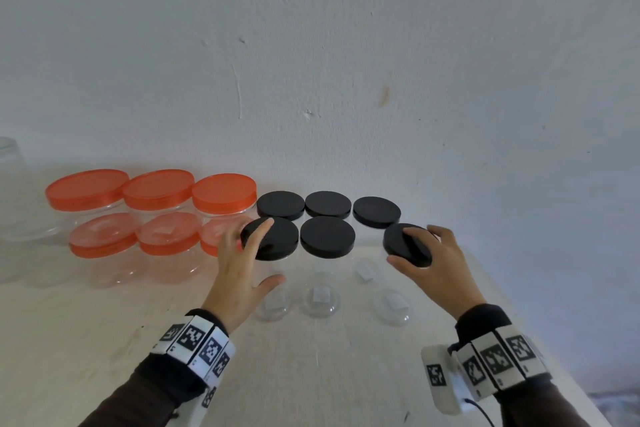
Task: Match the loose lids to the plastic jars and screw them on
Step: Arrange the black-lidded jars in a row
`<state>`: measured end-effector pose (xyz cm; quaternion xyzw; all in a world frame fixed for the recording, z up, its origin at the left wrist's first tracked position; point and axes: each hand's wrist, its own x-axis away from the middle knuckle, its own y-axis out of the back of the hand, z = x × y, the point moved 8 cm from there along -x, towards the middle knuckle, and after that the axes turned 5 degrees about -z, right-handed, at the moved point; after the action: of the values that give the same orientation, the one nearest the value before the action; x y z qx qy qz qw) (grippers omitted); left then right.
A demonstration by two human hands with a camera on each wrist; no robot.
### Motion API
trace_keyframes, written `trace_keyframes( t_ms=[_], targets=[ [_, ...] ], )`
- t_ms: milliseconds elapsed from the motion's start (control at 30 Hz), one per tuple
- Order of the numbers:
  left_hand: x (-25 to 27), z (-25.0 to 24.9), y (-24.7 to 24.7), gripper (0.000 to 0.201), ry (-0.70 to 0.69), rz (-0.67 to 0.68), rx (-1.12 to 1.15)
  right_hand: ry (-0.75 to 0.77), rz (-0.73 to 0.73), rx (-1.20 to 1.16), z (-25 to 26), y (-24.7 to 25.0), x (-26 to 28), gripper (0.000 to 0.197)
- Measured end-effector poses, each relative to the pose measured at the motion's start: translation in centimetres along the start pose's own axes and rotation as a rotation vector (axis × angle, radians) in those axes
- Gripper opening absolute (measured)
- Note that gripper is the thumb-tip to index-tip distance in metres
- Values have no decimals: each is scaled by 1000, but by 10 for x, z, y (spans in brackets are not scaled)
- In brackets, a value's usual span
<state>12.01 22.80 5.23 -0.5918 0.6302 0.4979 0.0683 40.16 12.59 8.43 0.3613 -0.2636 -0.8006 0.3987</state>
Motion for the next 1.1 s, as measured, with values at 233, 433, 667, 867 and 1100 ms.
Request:
trace_keyframes(
  t_ms=[233, 433, 667, 867, 1100],
  targets=[
    [8, 5, -9, 96, 160, 38, 111, 113, 58, -69, 10, -15, 6, 67],
    [7, 1, -13, 91, 193, 82, 121, 152, 66, -104, 12, -18, 1, 65],
    [5, -2, -12, 89, 196, 81, 129, 152, 54, -142, 11, -20, -2, 65],
    [7, 0, -13, 91, 210, 97, 129, 154, 42, -155, 12, -20, -1, 65],
    [5, 6, -12, 95, 214, 117, 124, 171, 55, -104, 15, -23, -1, 66]
  ],
)
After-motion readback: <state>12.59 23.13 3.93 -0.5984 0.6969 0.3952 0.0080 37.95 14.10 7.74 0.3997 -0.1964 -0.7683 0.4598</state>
